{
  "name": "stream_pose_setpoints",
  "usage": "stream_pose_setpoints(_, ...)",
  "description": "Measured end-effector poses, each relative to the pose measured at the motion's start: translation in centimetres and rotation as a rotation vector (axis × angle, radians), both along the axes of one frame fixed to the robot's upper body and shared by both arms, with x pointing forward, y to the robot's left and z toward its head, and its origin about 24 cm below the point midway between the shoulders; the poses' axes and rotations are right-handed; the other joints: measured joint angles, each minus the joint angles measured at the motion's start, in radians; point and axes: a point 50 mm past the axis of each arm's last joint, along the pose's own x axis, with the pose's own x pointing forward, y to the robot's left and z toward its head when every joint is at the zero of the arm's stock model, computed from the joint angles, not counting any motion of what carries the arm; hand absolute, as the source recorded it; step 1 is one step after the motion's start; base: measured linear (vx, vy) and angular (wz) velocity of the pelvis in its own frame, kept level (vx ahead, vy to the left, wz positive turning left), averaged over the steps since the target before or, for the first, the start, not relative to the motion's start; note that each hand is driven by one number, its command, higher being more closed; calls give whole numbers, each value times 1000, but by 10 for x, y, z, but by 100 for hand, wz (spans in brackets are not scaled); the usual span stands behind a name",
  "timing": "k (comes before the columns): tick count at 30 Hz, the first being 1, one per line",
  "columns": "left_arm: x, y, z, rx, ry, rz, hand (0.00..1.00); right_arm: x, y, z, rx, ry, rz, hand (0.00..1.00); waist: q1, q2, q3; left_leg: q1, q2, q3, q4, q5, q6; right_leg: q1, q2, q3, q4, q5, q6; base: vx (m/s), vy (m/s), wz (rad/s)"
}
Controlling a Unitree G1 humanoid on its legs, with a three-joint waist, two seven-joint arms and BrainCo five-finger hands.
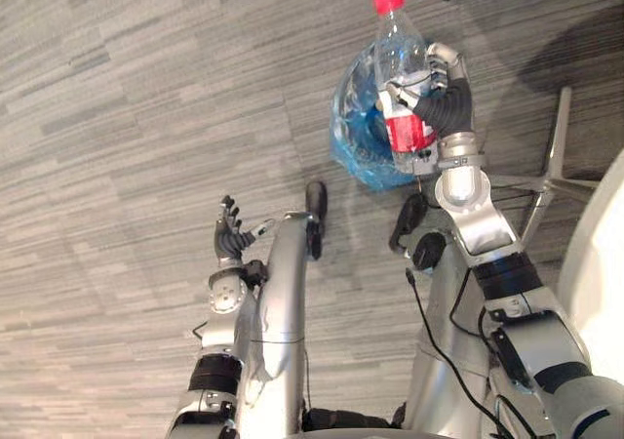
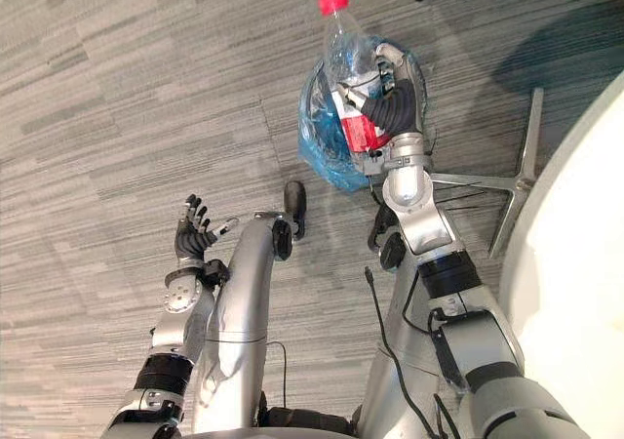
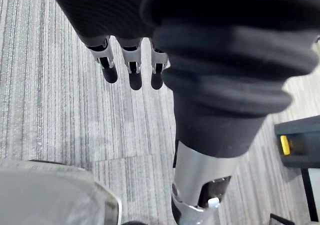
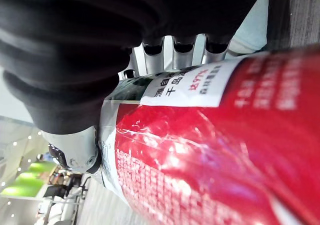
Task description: Gather rubbish on tea table into small bin, then transfer packed bag to large trash can.
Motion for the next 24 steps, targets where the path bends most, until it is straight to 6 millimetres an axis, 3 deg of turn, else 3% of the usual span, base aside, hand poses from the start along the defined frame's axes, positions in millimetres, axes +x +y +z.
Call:
stream_pose_setpoints(3,0,4,3,-6,-13,16,0,2,-4,5,24,-12,-28,100,0,0,0,-27,19,8,13,2,-3,-25,0,-5,15,-6,-7,-54,4,3)
stream_pose_setpoints(4,0,5,3,-10,-17,20,0,3,-5,8,26,-14,-33,0,-1,0,0,-35,20,9,14,3,-3,-34,0,-4,18,-6,-8,-46,14,1)
stream_pose_setpoints(15,-1,9,4,-13,-26,43,0,16,-6,-1,36,63,-70,0,-2,-2,-1,-51,28,1,27,7,-2,-54,5,-7,41,-15,-12,-19,9,1)
stream_pose_setpoints(21,-1,12,2,-6,-16,50,0,12,-4,-15,-52,74,-96,0,-4,-5,-2,-51,29,-1,28,9,-6,-52,6,-8,42,-14,-13,-34,19,0)
stream_pose_setpoints(24,-2,15,-2,-5,3,59,0,1,7,-21,-138,38,-78,0,-8,-11,-3,-48,30,-1,29,10,-4,-49,7,-8,42,-13,-14,0,0,0)
